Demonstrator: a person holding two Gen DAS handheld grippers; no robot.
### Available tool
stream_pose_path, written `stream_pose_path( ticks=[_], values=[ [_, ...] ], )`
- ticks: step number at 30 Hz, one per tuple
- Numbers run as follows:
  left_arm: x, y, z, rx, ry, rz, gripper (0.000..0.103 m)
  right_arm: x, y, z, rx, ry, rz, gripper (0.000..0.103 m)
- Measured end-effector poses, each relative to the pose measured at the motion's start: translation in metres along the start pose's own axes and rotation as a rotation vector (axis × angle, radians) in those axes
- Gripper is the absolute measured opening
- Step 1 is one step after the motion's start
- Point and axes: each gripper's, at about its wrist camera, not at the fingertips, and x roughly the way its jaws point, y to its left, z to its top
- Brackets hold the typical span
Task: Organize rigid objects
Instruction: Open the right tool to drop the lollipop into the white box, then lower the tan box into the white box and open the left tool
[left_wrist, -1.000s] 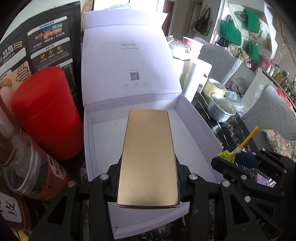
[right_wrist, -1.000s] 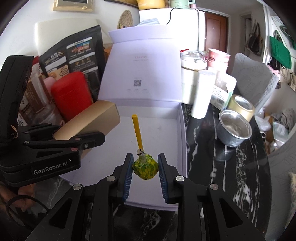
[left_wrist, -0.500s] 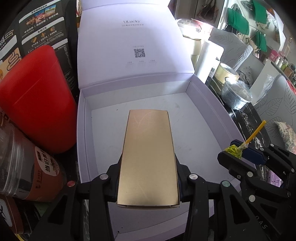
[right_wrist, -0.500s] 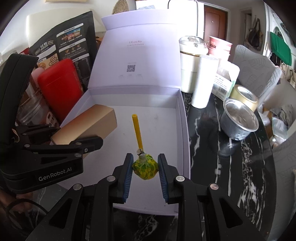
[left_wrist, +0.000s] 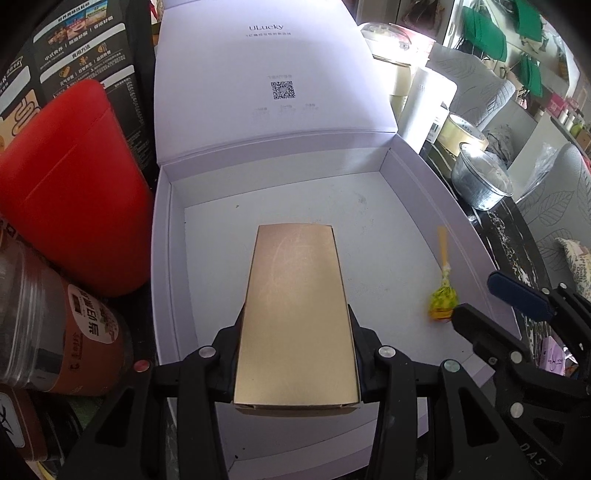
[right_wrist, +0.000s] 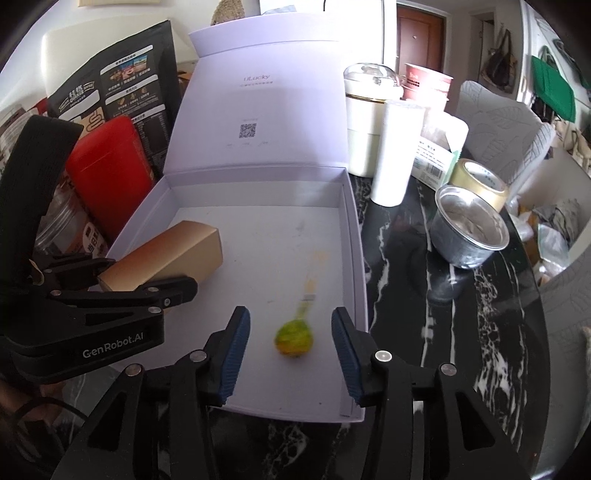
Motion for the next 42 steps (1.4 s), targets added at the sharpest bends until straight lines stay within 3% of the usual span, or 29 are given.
stream_pose_path(
  ticks=[8, 19, 42],
  values=[
    [-0.017, -0.006, 0.005, 0.013, -0.047, 0.037, 0.048, -0.012, -0.007, -0.003, 0.03, -0.002, -0.024, 0.046],
    [-0.049, -0.013, 0.004, 0.02, -0.098, 0.032, 0.048, -0.039, -0.011, -0.005, 0.04, -0.047, -0.04, 0.046],
    [-0.144, -0.046, -0.023, 0.091, -0.257, -0.036, 0.048, -0.133, -0.014, -0.028, 0.06, -0.167, -0.113, 0.049]
  ],
)
